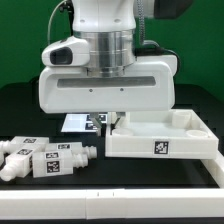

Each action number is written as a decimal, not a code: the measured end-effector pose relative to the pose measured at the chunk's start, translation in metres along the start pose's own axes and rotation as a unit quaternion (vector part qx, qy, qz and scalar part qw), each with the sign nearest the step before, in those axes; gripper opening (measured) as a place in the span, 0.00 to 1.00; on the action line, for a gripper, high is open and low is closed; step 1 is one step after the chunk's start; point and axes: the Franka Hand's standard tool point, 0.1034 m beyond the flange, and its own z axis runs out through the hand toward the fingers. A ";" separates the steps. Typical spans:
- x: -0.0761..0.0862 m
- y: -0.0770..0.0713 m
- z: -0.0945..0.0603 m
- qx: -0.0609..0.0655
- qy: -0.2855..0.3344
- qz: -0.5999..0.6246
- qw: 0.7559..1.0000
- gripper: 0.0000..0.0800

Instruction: Assemble square table

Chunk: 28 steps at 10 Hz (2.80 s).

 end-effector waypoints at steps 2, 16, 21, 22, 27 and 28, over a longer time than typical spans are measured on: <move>0.009 0.003 0.010 -0.003 0.000 -0.009 1.000 0.07; 0.059 -0.010 0.046 -0.021 -0.009 -0.006 1.000 0.07; 0.057 -0.003 0.045 -0.027 -0.012 -0.003 1.000 0.16; 0.057 0.002 0.044 -0.029 -0.013 0.000 0.999 0.43; 0.051 0.008 0.014 -0.022 -0.014 -0.020 0.999 0.80; 0.052 0.007 0.014 -0.022 -0.013 -0.020 0.999 0.81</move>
Offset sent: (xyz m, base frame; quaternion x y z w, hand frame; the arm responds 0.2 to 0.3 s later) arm 0.0668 0.0043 -0.0328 -0.0427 0.0358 -0.0429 0.9975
